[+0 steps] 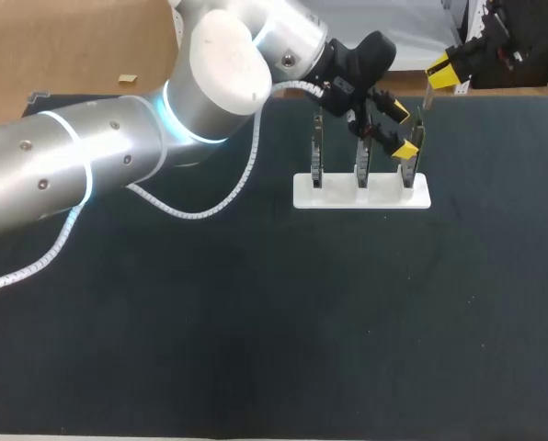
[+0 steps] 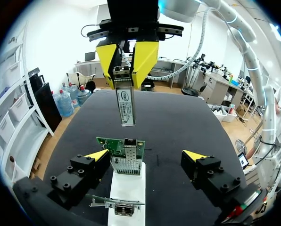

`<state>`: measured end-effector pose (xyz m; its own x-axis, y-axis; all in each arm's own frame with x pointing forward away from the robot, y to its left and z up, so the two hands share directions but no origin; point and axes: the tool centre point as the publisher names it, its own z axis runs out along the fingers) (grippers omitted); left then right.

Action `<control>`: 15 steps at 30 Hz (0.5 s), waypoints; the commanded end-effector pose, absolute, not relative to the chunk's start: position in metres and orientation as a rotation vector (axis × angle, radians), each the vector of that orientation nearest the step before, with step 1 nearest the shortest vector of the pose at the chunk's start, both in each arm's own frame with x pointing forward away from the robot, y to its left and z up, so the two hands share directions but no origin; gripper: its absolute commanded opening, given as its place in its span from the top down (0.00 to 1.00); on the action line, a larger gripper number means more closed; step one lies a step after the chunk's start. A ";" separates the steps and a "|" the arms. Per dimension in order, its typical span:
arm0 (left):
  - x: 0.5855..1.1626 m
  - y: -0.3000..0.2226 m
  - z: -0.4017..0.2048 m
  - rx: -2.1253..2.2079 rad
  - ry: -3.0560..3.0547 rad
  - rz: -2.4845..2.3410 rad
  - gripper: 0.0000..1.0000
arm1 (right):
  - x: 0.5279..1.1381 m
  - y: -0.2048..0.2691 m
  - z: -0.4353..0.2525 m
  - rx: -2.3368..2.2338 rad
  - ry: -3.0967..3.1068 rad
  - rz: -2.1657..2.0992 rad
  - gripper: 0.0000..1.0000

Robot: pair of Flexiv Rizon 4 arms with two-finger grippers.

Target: Pick up the optical module with the left hand, and insert it into the network port with the right hand.

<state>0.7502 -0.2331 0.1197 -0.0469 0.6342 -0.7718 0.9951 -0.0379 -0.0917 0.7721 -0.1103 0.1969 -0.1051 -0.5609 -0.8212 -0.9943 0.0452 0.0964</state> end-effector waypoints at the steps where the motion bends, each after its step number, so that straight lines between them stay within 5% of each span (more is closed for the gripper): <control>1: 0.754 -0.235 0.120 1.723 1.732 -0.912 0.00 | 0.770 -0.111 0.197 -1.568 1.732 0.927 1.00; 15: 0.754 -0.236 0.118 1.727 1.752 -0.900 0.00 | 0.769 -0.110 0.196 -1.598 1.718 0.929 1.00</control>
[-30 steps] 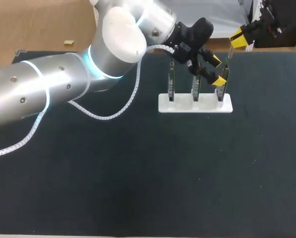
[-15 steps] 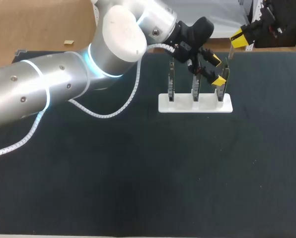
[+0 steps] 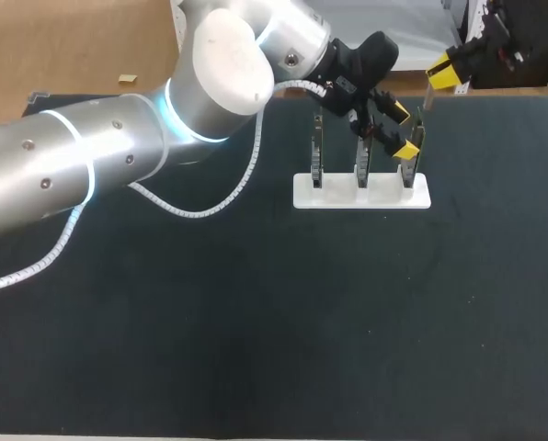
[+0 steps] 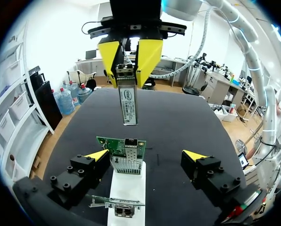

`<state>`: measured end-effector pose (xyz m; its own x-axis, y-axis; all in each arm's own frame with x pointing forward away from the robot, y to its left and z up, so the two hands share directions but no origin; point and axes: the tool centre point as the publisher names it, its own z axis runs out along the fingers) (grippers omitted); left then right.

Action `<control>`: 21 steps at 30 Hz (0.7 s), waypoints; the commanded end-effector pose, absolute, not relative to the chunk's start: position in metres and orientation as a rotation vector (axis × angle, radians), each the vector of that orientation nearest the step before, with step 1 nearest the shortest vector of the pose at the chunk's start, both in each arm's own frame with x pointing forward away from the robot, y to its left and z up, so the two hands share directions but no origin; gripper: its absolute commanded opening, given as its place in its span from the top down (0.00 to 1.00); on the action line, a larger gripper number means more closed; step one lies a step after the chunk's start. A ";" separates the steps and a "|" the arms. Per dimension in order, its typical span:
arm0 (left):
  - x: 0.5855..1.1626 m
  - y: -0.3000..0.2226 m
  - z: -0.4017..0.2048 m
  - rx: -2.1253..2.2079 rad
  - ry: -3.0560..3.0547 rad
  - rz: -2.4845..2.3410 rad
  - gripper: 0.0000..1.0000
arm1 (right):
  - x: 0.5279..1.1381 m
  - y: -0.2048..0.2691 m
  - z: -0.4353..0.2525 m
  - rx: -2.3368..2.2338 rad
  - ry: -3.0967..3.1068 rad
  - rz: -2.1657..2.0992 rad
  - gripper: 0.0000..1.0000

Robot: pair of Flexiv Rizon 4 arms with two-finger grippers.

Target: Pick up the optical module with the left hand, and insert it into the network port with the right hand.

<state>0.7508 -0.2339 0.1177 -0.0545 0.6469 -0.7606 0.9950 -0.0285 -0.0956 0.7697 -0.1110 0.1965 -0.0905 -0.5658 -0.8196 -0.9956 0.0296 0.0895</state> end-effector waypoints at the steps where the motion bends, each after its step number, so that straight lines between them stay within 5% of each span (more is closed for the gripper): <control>1: 0.754 -0.236 0.118 1.727 1.752 -0.900 0.00 | 0.768 -0.110 0.195 -1.600 1.718 0.930 1.00; 21: 0.754 -0.236 0.118 1.727 1.752 -0.900 0.00 | 0.763 -0.105 0.183 -1.648 1.730 0.899 1.00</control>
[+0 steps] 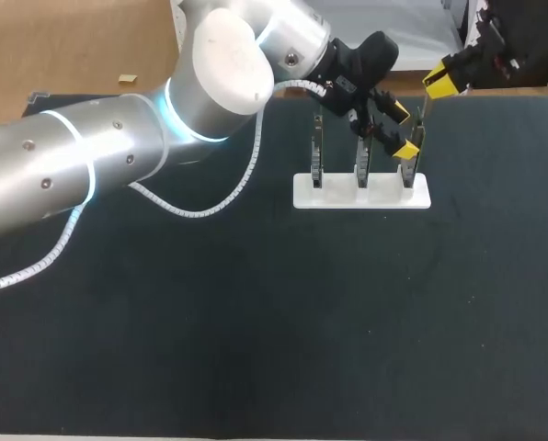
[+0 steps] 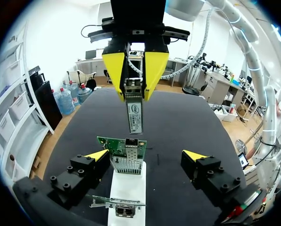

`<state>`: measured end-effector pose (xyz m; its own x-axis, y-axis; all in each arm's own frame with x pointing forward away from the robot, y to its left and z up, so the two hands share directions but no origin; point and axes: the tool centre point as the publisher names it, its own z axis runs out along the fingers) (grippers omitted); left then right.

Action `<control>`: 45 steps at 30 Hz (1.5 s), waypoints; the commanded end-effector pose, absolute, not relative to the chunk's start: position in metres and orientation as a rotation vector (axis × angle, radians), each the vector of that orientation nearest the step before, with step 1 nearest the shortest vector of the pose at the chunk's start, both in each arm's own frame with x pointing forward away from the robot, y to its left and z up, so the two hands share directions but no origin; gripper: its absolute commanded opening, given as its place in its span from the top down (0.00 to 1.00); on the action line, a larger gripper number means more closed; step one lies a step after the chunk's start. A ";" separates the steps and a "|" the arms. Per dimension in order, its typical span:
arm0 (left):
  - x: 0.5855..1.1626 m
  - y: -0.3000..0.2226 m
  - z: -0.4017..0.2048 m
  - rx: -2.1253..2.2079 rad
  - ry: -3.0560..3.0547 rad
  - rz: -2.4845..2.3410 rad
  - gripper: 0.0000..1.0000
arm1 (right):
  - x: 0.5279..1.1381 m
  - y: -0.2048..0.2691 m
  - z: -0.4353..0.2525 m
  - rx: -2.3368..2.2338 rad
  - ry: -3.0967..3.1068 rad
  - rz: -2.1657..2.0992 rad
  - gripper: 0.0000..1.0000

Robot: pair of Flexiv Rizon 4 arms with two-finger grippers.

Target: Pick up the optical module with the left hand, and insert it into the network port with the right hand.

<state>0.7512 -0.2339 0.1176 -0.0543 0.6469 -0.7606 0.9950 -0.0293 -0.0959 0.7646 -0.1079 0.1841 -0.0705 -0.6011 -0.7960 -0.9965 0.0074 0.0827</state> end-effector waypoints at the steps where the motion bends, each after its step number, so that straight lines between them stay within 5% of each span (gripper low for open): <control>1: 0.754 -0.236 0.118 1.727 1.752 -0.900 0.00 | 0.763 -0.104 0.183 -1.649 1.730 0.899 1.00; 45: 0.754 -0.236 0.118 1.727 1.752 -0.900 0.00 | 0.763 -0.101 0.168 -1.647 1.766 0.875 1.00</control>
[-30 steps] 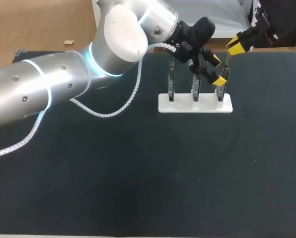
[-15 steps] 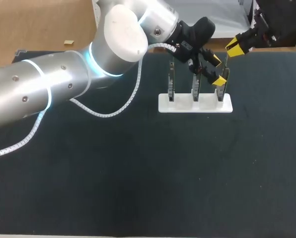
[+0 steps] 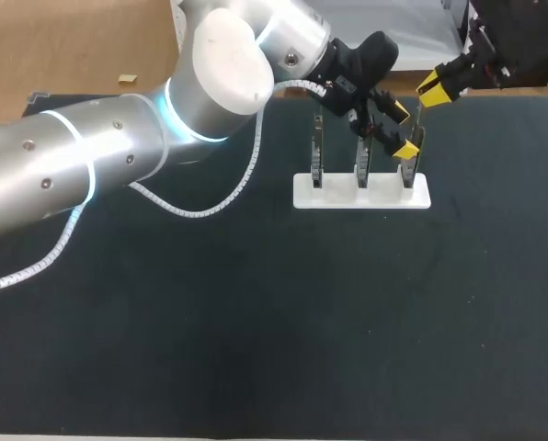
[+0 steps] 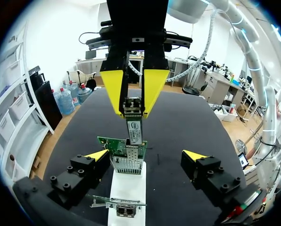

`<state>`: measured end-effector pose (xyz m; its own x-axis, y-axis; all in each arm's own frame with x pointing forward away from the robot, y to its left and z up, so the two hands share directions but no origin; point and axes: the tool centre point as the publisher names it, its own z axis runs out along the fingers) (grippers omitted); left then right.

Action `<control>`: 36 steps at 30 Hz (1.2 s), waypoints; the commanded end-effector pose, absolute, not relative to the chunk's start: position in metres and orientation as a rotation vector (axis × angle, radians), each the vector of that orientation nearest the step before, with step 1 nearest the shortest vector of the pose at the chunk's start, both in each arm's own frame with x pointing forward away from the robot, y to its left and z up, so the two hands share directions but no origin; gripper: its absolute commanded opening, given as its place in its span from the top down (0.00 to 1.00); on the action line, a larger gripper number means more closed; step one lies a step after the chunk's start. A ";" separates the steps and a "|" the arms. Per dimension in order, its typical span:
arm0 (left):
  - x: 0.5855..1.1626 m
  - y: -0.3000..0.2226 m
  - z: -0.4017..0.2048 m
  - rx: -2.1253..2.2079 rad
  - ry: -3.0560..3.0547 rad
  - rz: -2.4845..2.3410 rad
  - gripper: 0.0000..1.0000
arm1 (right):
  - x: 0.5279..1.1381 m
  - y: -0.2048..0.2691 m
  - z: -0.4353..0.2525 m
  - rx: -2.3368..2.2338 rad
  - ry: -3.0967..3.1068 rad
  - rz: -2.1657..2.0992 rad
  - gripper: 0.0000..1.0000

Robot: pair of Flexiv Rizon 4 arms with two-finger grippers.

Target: Pick up the optical module with the left hand, and insert it into the network port with the right hand.

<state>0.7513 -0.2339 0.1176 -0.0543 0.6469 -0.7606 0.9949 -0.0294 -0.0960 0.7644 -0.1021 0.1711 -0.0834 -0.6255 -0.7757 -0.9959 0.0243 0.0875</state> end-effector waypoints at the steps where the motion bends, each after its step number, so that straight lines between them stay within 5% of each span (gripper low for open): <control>1: 0.754 -0.236 0.118 1.727 1.752 -0.900 0.00 | 0.763 -0.101 0.169 -1.644 1.765 0.876 1.00; 36: 0.754 -0.236 0.118 1.727 1.752 -0.900 0.00 | 0.769 -0.103 0.169 -1.641 1.753 0.855 1.00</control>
